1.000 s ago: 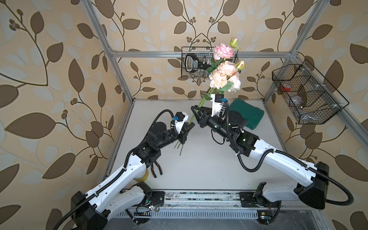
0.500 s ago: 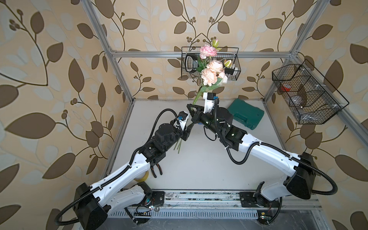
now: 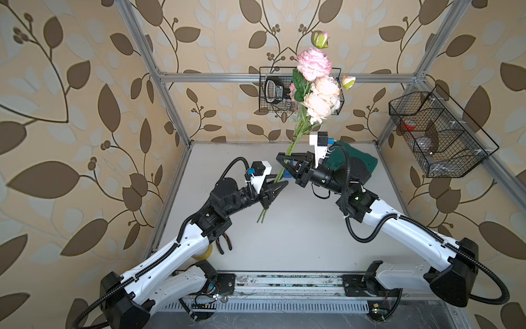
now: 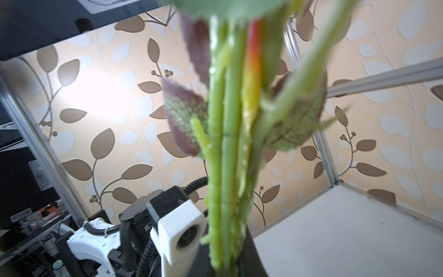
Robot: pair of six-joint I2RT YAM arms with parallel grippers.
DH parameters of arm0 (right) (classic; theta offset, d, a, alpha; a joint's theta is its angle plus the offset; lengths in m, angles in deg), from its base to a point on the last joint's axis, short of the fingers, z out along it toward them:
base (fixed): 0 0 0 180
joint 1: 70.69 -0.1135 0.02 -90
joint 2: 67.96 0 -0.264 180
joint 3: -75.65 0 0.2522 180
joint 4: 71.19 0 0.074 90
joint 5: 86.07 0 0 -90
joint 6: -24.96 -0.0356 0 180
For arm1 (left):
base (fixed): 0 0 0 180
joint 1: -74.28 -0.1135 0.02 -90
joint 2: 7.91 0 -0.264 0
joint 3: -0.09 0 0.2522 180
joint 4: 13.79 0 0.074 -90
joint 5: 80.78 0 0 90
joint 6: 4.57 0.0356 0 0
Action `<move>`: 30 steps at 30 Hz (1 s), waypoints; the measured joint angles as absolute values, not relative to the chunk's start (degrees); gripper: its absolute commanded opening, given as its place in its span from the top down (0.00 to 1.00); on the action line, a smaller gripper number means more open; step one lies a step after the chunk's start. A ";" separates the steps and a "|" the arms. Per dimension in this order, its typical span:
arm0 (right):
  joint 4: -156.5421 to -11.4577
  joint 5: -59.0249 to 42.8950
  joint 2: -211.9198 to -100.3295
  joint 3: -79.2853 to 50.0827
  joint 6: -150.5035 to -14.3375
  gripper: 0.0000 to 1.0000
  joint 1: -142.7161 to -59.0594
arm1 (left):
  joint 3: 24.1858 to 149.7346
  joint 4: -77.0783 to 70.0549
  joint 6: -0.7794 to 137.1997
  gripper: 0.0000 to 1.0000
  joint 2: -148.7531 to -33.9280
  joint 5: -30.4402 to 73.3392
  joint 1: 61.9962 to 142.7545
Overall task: Wrap bouquets with tape
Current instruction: Wrap the tape around the bouquet, then place the wrapped bouquet at the center of the board.
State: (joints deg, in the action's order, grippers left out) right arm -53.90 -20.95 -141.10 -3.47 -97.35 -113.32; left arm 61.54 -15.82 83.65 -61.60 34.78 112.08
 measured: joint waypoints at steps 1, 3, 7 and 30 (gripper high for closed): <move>-53.36 -21.63 -141.10 -3.47 -97.42 0.96 -113.32 | 61.67 -15.95 83.80 1.00 -61.43 36.05 112.10; -52.85 -21.28 -141.10 -3.47 -97.57 0.75 -113.40 | 62.67 -14.55 84.11 1.00 -61.65 36.92 112.06; -56.85 -12.84 -140.78 -3.58 -98.27 0.78 -114.83 | 64.57 -11.30 85.79 1.00 -62.61 33.97 112.06; -71.54 6.87 -132.43 3.54 -93.57 0.21 -117.56 | 65.21 4.81 81.62 1.00 -68.68 -0.01 109.89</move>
